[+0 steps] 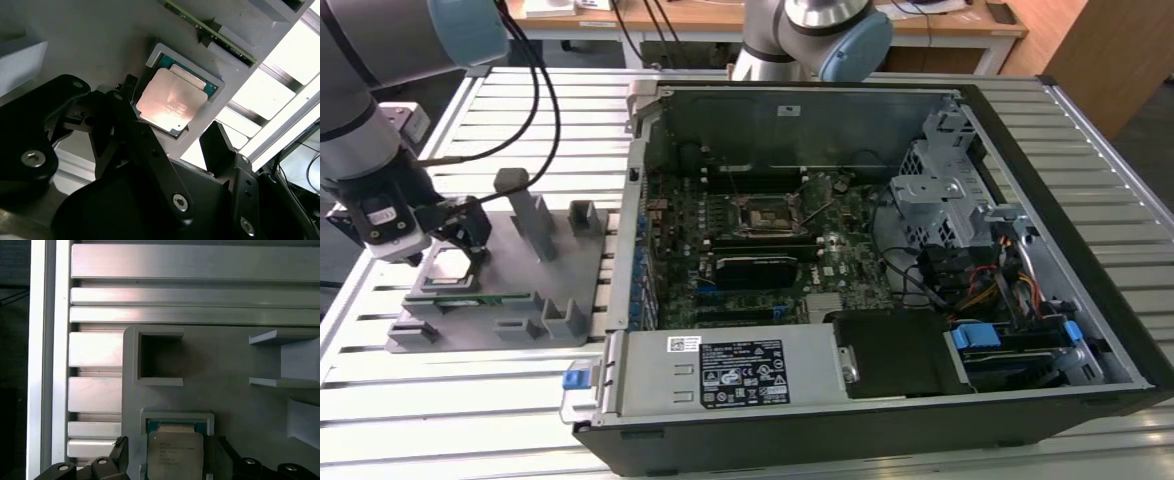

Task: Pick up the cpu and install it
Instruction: 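Pick up the cpu and move it towards the insertion slot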

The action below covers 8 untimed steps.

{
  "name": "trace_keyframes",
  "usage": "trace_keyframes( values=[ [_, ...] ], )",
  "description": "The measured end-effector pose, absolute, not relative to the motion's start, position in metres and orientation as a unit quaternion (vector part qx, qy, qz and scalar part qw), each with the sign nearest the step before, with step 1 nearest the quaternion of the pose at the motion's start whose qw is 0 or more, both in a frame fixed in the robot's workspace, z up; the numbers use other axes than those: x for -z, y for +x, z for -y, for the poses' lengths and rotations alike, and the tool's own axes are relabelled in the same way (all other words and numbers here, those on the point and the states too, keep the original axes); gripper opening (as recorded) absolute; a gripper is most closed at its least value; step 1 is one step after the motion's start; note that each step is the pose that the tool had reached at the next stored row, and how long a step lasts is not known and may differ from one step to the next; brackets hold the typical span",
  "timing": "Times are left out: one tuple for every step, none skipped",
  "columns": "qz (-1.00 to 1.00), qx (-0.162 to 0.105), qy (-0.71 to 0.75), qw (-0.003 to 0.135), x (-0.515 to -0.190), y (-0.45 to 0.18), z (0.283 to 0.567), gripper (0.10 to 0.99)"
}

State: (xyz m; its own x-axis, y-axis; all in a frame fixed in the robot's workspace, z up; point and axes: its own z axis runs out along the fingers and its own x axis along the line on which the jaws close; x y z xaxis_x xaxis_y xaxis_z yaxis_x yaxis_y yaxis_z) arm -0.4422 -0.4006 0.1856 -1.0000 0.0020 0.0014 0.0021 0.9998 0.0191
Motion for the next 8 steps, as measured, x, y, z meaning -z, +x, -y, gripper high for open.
trace_keyframes(
  values=[
    [1.000,0.010,-0.001,0.001,-0.1854,-0.4422,0.4006,0.776],
    [1.000,0.009,-0.001,0.001,-0.1853,-0.4422,0.4006,0.765],
    [1.000,0.009,-0.001,0.001,-0.1851,-0.4422,0.4006,0.765],
    [1.000,0.009,-0.002,0.001,-0.1849,-0.4421,0.4006,0.694],
    [1.000,0.009,-0.003,0.001,-0.1847,-0.4422,0.4007,0.694],
    [1.000,0.009,-0.004,0.000,-0.1843,-0.4422,0.4009,0.694],
    [1.000,0.008,-0.005,0.001,-0.1842,-0.4422,0.4010,0.694],
    [1.000,0.008,-0.007,0.001,-0.1840,-0.4421,0.4012,0.694]
  ],
)
